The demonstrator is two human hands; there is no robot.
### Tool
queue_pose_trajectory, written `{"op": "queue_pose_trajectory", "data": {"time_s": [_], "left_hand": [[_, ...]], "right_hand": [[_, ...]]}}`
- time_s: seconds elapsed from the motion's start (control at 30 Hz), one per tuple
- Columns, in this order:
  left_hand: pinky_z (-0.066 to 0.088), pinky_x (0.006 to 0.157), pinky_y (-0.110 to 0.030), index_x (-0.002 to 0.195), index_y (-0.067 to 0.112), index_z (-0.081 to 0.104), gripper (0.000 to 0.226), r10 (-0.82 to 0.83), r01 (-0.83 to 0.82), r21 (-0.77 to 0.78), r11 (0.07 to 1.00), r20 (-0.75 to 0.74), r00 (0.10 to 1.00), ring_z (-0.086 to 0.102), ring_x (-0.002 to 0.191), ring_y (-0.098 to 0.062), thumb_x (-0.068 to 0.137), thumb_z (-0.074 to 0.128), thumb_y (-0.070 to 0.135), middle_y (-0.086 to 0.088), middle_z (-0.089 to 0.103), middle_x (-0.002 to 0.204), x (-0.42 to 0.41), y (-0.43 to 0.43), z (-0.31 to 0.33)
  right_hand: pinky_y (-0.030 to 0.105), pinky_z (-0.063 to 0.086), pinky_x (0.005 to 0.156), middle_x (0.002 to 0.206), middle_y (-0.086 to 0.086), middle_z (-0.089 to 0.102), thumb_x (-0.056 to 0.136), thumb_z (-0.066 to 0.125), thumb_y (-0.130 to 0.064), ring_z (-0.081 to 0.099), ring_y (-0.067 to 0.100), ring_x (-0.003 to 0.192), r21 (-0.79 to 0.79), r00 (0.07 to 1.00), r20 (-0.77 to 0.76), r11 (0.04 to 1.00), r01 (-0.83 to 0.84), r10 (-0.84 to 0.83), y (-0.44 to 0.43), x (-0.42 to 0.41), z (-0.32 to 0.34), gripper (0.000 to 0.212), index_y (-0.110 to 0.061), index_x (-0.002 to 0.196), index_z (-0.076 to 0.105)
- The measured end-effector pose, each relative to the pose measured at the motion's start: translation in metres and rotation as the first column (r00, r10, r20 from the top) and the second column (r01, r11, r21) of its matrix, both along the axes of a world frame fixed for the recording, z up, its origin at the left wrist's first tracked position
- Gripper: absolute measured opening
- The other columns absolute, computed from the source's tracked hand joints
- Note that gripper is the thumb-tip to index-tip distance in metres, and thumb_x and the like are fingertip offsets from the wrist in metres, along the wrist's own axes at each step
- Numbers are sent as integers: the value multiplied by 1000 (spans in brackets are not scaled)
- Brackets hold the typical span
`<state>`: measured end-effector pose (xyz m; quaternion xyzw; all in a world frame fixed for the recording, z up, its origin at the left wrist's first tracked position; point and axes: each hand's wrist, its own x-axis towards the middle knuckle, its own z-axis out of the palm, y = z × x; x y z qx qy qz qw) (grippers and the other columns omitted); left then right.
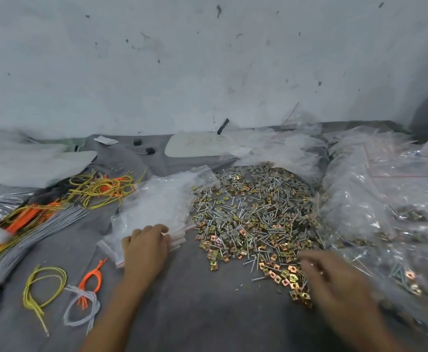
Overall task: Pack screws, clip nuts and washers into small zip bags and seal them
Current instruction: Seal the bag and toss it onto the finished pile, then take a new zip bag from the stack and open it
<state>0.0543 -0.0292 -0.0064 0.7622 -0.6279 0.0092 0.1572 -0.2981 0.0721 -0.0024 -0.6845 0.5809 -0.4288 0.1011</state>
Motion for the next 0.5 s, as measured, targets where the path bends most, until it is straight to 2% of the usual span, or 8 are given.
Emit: {"op": "queue_pose_trajectory", "data": {"time_s": [0.07,0.1,0.13,0.27,0.33,0.37,0.43,0.5], "left_hand": [[38,94,-39,123,31,66,27,-21,21,28,999,-12,1000,55,114,-27,98,55,29,0,69,118,3,-5,3],[42,95,-39,123,29,67,29,-39,40,52,998,-24,999,56,113,-28,97,56,26,-3,69,118,4,-7,5],[44,94,-40,121,26,69,28,-62,65,63,996,-50,997,58,111,-30,96,57,24,-5,69,117,5,-8,7],[50,82,-36,100,20,76,22,-114,130,89,988,-169,979,65,99,-28,101,55,28,-7,73,105,9,-3,15],[49,82,-35,91,23,72,22,-111,144,127,981,-238,965,64,99,-24,102,53,27,-1,73,102,7,5,17],[48,83,-33,94,26,73,21,-105,143,116,983,-288,952,64,99,-20,101,54,26,5,72,101,6,9,17],[49,82,-31,96,27,76,16,-86,114,44,992,-410,908,64,95,-12,97,61,22,14,71,98,-1,18,19],[54,76,-34,89,25,77,11,-70,64,-30,997,-594,802,67,84,-11,92,69,18,13,73,89,-13,28,19]], "right_hand": [[6,45,71,92,-26,65,90,70,-22,61,-11,83,35,993,11,993,-116,116,14,36,-16,13,-31,98,74],[5,44,67,89,-25,65,87,72,-20,60,-11,76,53,989,20,988,-148,147,18,49,-24,13,-31,95,75],[7,46,65,87,-24,66,84,73,-21,58,-11,72,60,985,25,983,-172,170,22,60,-30,13,-31,92,75],[20,54,70,87,-23,69,83,72,-26,66,-2,80,44,977,31,977,-211,209,25,73,-44,11,-33,90,76],[20,52,71,88,-23,68,86,69,-30,65,-4,81,87,976,103,975,-203,193,24,70,-46,10,-36,93,74],[19,51,72,90,-24,68,88,67,-32,64,-3,83,108,973,131,973,-205,190,23,69,-46,10,-37,94,73],[15,48,74,91,-24,66,90,65,-34,63,-3,85,135,969,143,965,-223,204,20,75,-46,9,-37,97,71],[10,44,73,92,-24,66,92,63,-36,63,-3,85,147,954,185,953,-264,236,17,88,-44,10,-37,99,70]]}}
